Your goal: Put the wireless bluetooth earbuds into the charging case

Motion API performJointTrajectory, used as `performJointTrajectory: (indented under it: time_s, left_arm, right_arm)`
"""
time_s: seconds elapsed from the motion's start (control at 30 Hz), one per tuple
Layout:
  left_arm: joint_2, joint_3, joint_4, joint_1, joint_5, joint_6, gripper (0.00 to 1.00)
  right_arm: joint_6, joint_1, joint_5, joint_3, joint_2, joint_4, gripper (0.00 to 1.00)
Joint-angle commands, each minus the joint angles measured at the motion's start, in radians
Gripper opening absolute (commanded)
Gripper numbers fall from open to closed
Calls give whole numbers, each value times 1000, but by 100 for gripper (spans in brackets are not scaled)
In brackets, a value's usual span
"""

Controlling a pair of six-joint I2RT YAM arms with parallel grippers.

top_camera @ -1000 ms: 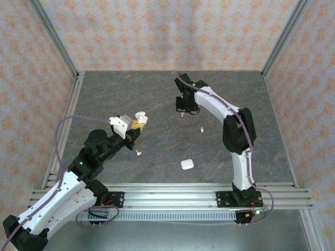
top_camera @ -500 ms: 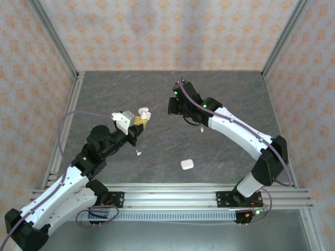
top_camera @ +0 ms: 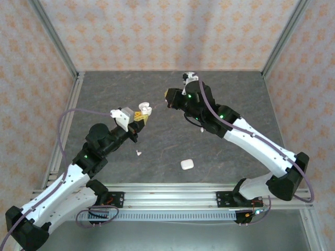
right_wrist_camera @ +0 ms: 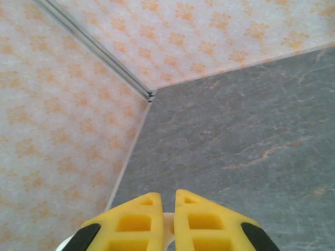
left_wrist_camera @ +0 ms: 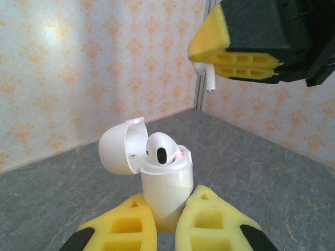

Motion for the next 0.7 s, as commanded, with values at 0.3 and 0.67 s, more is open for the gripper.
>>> performJointTrajectory:
  time_s: [0.3, 0.67]
  left_arm:
    - [35, 55, 84, 0, 34, -38, 0]
    - [34, 59, 87, 1, 30, -38, 0]
  right_arm:
    - [1, 85, 57, -6, 3, 125, 10]
    - [8, 109, 63, -1, 38, 145, 9]
